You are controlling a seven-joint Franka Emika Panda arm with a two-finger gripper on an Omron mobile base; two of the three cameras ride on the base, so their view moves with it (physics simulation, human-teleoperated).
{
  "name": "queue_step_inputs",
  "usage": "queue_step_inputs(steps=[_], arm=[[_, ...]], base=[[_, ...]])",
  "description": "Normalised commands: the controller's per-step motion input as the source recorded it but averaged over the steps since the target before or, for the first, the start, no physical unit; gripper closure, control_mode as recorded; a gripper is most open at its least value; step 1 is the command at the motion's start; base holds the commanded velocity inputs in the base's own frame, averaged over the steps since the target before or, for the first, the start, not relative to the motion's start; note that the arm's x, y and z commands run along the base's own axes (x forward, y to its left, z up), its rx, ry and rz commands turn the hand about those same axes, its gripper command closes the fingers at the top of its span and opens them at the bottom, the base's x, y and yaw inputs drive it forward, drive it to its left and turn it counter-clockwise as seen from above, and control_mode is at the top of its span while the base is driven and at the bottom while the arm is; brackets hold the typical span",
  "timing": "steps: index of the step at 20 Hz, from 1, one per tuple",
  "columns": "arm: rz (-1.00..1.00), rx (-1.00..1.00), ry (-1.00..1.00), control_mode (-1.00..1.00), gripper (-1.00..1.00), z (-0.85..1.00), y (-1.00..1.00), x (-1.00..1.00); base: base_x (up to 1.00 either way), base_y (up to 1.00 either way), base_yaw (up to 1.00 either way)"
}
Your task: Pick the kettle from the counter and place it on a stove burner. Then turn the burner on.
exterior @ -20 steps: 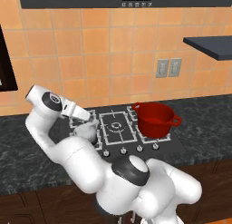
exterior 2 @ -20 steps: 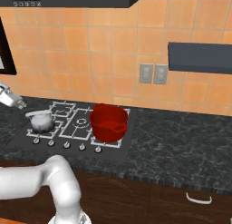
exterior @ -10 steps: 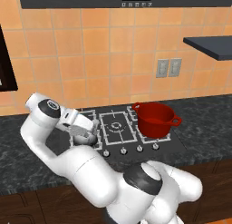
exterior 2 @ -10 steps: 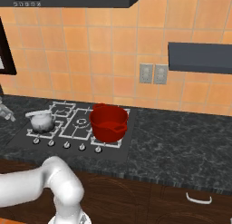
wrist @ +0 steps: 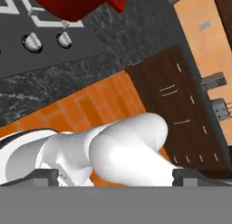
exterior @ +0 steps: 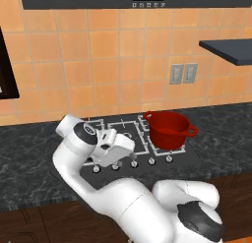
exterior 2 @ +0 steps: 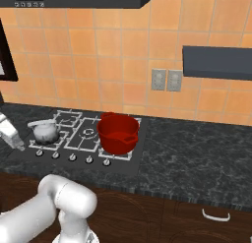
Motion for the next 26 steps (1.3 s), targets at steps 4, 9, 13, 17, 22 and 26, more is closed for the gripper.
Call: queue_step_inputs(steps=[4,9,13,17,22,26], arm=[[0.36,0.07,0.21,-1.0,-1.0,-0.02,0.02,0.05],[0.09,0.3,-0.03,-1.0,-1.0,-0.1,0.23,0.08],[-0.03,0.5,-0.2,-1.0,-1.0,-0.26,0.31,0.0],[-0.03,0.47,-0.08,-1.0,-1.0,-0.07,0.32,0.01],[0.09,0.26,0.02,-1.0,-1.0,-0.04,0.0,0.19],[0.15,0.21,0.02,-1.0,-1.0,-0.21,0.0,0.35]], base=[[0.0,0.0,0.0],[0.0,0.0,0.0],[0.0,0.0,0.0],[0.0,0.0,0.0],[0.0,0.0,0.0],[0.0,0.0,0.0]])
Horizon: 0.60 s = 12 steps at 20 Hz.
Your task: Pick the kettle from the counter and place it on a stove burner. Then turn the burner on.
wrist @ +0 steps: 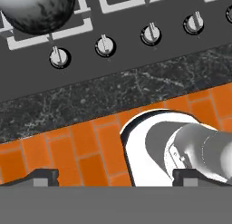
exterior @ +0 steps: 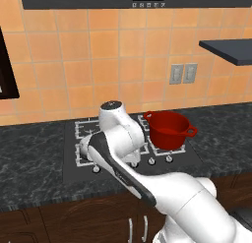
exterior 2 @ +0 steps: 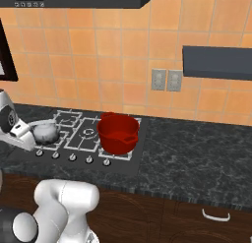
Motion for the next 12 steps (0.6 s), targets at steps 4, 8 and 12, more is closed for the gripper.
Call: queue_step_inputs(steps=[4,8,12], arm=[[0.11,0.08,0.02,-1.0,-1.0,-0.5,0.05,0.49],[0.06,0.08,0.0,-1.0,-1.0,-0.57,0.17,0.59],[0.0,0.03,0.0,-1.0,-1.0,-0.43,0.49,0.69]], base=[[0.0,0.0,0.0],[0.0,0.0,0.0],[0.0,0.0,0.0]])
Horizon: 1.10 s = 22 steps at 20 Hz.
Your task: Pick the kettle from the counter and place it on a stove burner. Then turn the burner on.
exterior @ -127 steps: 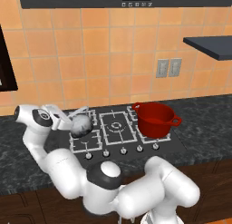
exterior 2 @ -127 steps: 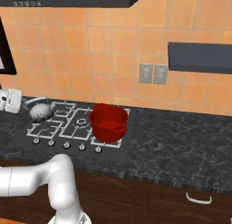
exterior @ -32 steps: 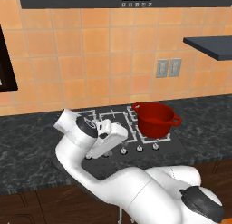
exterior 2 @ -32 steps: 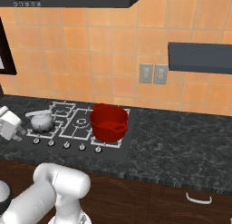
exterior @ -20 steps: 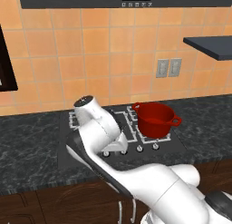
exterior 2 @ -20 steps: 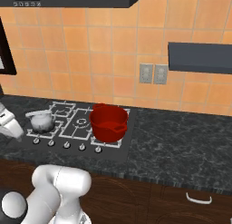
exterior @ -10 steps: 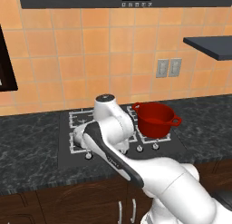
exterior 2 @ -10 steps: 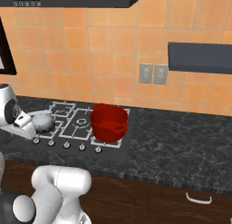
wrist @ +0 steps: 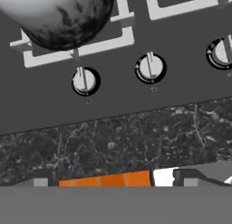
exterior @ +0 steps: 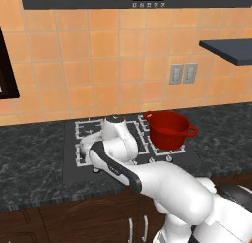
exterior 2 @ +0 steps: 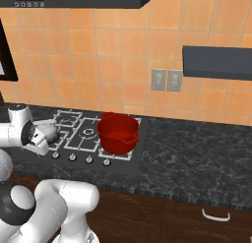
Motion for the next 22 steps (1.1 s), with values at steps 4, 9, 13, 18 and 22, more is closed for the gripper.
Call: queue_step_inputs(steps=[4,9,13,18,22], arm=[[0.0,0.0,0.01,-1.0,-1.0,-0.36,0.51,0.58],[0.0,-0.04,0.05,-1.0,-1.0,-0.04,0.17,0.33],[0.0,-0.05,0.1,-1.0,-1.0,-0.07,0.02,0.33],[0.0,-0.06,0.05,-1.0,-1.0,-0.35,0.0,0.03],[0.0,-0.06,0.0,-1.0,-1.0,-0.48,0.0,0.0]], base=[[0.0,0.0,0.0],[0.0,0.0,0.0],[0.0,0.0,0.0],[0.0,0.0,0.0],[0.0,0.0,0.0]])
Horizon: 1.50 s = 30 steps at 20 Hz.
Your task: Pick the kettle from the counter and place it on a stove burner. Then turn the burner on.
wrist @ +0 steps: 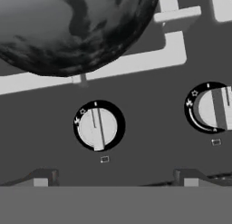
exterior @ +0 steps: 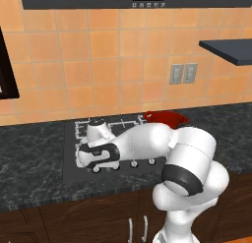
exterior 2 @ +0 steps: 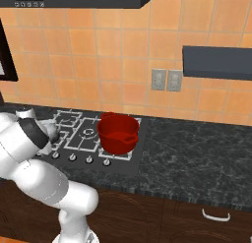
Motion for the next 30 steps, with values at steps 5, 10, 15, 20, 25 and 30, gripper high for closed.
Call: queue_step_inputs(steps=[5,10,15,20,25,30], arm=[[0.0,-0.04,0.0,-1.0,-1.0,-0.39,0.0,0.02],[0.0,-0.03,0.0,-1.0,-1.0,-0.2,0.0,0.12],[0.0,-0.02,0.0,-1.0,-1.0,-0.06,0.0,0.19],[0.0,0.0,0.0,-1.0,-1.0,-0.01,-0.05,0.09],[0.0,0.0,0.0,-1.0,-1.0,-0.06,-0.11,0.04],[0.0,0.0,0.0,-1.0,-1.0,-0.16,-0.06,0.07]], base=[[0.0,0.0,0.0],[0.0,0.0,0.0],[0.0,0.0,0.0],[0.0,0.0,0.0],[0.0,0.0,0.0],[0.0,0.0,0.0]])
